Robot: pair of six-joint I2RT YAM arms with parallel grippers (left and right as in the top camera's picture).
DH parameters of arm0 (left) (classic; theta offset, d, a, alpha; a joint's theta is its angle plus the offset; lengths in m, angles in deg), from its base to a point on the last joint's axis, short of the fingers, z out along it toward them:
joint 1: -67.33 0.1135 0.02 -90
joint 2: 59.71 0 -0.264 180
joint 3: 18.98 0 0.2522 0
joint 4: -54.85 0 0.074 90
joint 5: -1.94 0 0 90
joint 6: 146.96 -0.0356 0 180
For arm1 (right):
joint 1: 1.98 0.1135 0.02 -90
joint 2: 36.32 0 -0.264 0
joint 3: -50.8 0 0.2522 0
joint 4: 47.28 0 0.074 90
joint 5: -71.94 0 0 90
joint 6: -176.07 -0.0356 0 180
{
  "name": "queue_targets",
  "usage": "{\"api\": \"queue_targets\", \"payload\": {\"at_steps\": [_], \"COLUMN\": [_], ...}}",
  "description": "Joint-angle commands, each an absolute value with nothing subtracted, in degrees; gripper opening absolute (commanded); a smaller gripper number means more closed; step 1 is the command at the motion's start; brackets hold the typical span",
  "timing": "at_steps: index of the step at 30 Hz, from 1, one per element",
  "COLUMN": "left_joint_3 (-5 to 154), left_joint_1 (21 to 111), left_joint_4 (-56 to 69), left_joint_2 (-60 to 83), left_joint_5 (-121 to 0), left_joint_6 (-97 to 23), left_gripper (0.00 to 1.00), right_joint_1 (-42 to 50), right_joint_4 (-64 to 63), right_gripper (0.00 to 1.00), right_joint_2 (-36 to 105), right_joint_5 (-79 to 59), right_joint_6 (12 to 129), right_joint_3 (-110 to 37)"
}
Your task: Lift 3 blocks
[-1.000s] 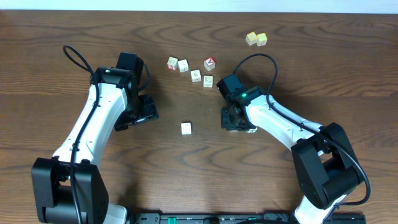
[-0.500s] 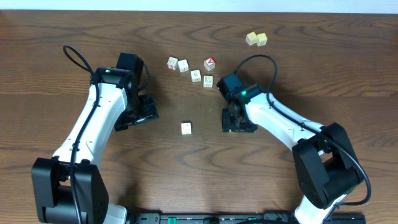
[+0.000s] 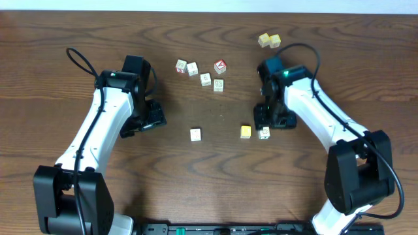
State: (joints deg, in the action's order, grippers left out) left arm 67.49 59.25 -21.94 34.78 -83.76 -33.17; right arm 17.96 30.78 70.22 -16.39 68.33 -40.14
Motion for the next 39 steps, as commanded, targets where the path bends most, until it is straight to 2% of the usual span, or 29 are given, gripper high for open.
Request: {"api": "queue_targets", "payload": {"at_steps": [1, 8, 13, 16, 29, 39], "left_joint_3": [67.2, 67.2, 67.2, 67.2, 67.2, 67.2], "left_joint_1": [59.3, 59.3, 59.3, 59.3, 59.3, 59.3], "left_joint_4": [-22.4, -22.7, -22.7, -22.7, -22.6, -22.6], "left_joint_2": [34.9, 34.9, 34.9, 34.9, 34.9, 34.9], "left_joint_5": [-84.5, -84.5, -84.5, -84.5, -84.5, -84.5], "left_joint_6": [-33.0, -33.0, -33.1, -33.1, -33.1, -33.1], "left_gripper": [0.76, 0.76, 0.76, 0.76, 0.76, 0.76], "right_joint_1": [17.8, 17.8, 17.8, 17.8, 18.0, 18.9], "right_joint_4": [26.7, 20.8, 17.5, 16.0, 14.8, 15.1], "right_gripper": [0.65, 0.61, 0.5, 0.35, 0.28, 0.27], "right_joint_2": [69.7, 69.7, 69.7, 69.7, 69.7, 69.7], "right_joint_5": [-12.9, -12.6, -12.6, -12.6, -12.3, -11.9], "right_joint_6": [70.7, 69.9, 69.3, 69.1, 63.4, 64.5], "right_joint_3": [-35.3, -31.7, -29.5, -29.5, -29.5, -29.5]}}
